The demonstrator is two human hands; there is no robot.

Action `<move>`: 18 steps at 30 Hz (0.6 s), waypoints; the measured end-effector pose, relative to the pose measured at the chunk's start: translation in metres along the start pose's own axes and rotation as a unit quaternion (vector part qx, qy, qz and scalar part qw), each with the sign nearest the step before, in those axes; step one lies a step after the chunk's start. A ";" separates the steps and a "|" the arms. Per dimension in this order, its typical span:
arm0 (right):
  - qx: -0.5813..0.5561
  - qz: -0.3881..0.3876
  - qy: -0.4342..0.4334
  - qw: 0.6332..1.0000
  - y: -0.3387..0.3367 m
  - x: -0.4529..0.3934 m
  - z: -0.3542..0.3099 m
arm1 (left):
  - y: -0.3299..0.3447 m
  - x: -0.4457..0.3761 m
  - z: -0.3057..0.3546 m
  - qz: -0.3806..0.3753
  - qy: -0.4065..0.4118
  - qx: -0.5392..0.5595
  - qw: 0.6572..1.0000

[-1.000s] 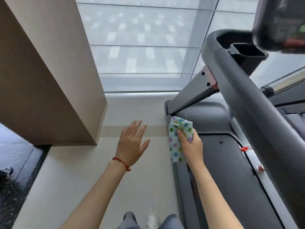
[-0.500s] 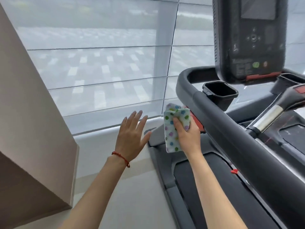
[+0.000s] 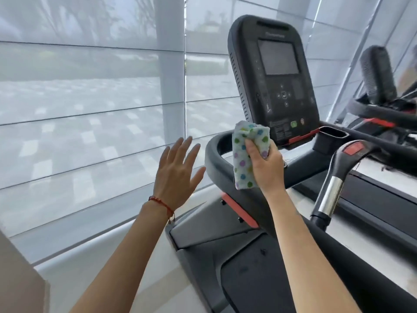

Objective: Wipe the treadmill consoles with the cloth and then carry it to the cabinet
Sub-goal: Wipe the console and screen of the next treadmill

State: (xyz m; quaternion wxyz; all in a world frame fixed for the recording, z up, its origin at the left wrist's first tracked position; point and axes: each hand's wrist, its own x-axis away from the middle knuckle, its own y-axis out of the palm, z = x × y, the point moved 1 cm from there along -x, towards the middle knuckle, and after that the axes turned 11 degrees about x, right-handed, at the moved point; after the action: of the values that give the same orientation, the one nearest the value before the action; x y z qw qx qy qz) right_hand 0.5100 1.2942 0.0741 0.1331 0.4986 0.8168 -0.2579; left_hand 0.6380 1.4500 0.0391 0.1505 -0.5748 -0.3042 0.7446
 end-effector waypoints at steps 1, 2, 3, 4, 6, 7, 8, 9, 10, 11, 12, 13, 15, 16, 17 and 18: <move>0.004 0.008 -0.002 1.000 -0.002 -0.011 0.001 | 0.005 -0.011 0.000 0.003 0.005 0.004 1.000; 0.006 0.016 -0.005 1.000 -0.004 -0.023 0.002 | 0.009 -0.022 0.000 0.005 0.009 0.007 1.000; 0.009 0.023 -0.008 1.000 -0.007 -0.034 0.004 | 0.014 -0.032 0.001 0.008 0.014 0.009 1.000; 0.013 0.030 -0.014 0.999 -0.010 -0.049 0.005 | 0.020 -0.045 0.002 0.012 0.020 0.011 1.000; 0.020 0.038 -0.024 0.999 -0.015 -0.070 0.005 | 0.028 -0.065 0.003 0.022 0.031 0.012 0.999; 0.021 0.045 -0.031 0.998 -0.018 -0.084 0.006 | 0.034 -0.078 0.004 0.028 0.037 0.013 0.999; 0.022 0.050 -0.039 0.998 -0.022 -0.098 0.008 | 0.040 -0.091 0.005 0.036 0.042 0.013 0.998; 0.025 0.054 -0.046 0.997 -0.026 -0.111 0.011 | 0.046 -0.104 0.006 0.043 0.049 0.010 0.998; 0.029 0.056 -0.053 0.997 -0.029 -0.125 0.013 | 0.053 -0.117 0.007 0.049 0.053 0.007 0.997; 0.030 0.059 -0.059 0.996 -0.033 -0.139 0.016 | 0.059 -0.130 0.007 0.054 0.056 0.005 0.997; 0.034 0.064 -0.065 0.995 -0.036 -0.152 0.020 | 0.066 -0.142 0.007 0.057 0.058 0.002 0.997; 0.039 0.067 -0.070 0.995 -0.040 -0.165 0.023 | 0.073 -0.154 0.007 0.060 0.060 -0.001 0.996; 0.048 0.070 -0.079 0.993 -0.047 -0.191 0.030 | 0.086 -0.178 0.008 0.064 0.065 -0.010 0.996; 0.049 0.070 -0.084 0.993 -0.051 -0.204 0.032 | 0.092 -0.189 0.009 0.065 0.068 -0.013 0.995; 0.049 0.071 -0.089 0.992 -0.053 -0.218 0.035 | 0.097 -0.201 0.009 0.068 0.072 -0.016 0.995; 0.049 0.074 -0.093 0.992 -0.056 -0.232 0.038 | 0.102 -0.212 0.009 0.072 0.077 -0.019 0.994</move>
State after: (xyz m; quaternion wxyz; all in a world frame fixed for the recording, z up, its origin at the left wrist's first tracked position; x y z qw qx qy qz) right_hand 0.5676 1.0798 0.1687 0.2022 0.5376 0.7481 -0.3324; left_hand 0.7045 1.2471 0.1383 0.1087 -0.6534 -0.2634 0.7013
